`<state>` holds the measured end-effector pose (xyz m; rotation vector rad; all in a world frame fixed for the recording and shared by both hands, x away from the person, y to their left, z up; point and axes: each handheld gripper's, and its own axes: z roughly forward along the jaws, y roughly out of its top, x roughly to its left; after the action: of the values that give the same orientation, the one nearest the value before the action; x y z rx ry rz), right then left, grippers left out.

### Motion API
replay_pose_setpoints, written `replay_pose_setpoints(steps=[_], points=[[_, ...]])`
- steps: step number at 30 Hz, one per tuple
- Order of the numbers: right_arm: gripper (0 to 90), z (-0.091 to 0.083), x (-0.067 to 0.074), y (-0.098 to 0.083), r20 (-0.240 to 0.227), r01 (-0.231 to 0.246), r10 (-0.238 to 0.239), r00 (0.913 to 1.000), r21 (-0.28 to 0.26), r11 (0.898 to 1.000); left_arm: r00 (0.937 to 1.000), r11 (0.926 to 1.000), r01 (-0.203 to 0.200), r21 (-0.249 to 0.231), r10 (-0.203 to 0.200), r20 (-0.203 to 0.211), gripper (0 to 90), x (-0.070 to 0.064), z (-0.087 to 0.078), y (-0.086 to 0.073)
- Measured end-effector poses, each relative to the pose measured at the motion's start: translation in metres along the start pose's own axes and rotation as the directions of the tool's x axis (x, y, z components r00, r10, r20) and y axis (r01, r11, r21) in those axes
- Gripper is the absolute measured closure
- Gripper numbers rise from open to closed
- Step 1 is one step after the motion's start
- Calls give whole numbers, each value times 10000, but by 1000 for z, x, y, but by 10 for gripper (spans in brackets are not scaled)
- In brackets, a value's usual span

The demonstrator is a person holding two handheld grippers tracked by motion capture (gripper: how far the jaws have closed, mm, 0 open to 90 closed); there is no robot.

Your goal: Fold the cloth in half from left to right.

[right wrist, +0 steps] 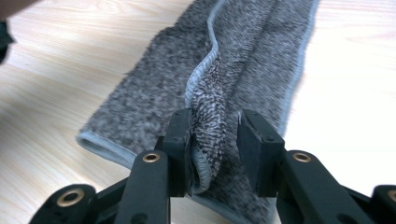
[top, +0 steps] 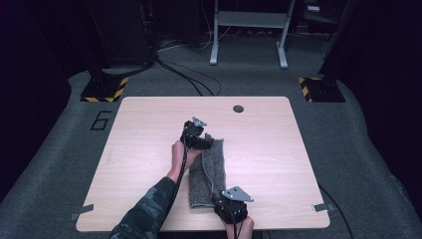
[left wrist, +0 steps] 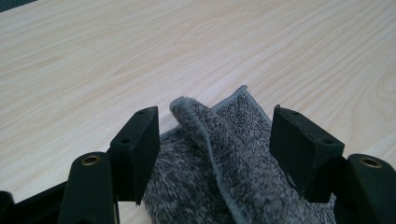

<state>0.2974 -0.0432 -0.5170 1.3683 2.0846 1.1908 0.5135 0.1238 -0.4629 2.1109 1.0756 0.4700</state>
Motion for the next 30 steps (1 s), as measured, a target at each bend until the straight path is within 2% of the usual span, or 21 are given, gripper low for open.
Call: replay_pose_setpoints(steps=[3,4,7,15,21,24,26,30], points=[[641,-3,-5,-3,145,-165,165,9998,26,9999,10000,10000,53,-77,-54,-66,328,3,-3,-4],[640,-4,-7,-4,182,-245,245,9995,10,9997,9997,9997,183,-151,-186,-145,328,4,-3,-6],[631,-7,-13,-6,314,-366,366,9988,-8,9993,9995,9996,257,-81,-258,-203,328,7,-4,-10],[578,-17,-25,-11,606,-681,675,9959,73,9977,9994,9977,110,664,-88,-335,319,12,3,-29],[531,-25,-35,-13,824,-883,882,9927,-26,9961,9984,9959,68,899,-17,-567,286,17,5,-43],[523,-27,-36,-8,980,-647,662,9930,-183,9977,9980,9957,110,922,-52,-632,270,18,6,-46],[502,-25,-34,-3,862,-417,432,9953,-186,9990,9979,9949,157,992,-94,-639,257,20,7,-47],[414,-7,-28,1,651,47,-89,9978,648,9979,9980,9937,180,1102,-112,-620,217,19,11,-49]])
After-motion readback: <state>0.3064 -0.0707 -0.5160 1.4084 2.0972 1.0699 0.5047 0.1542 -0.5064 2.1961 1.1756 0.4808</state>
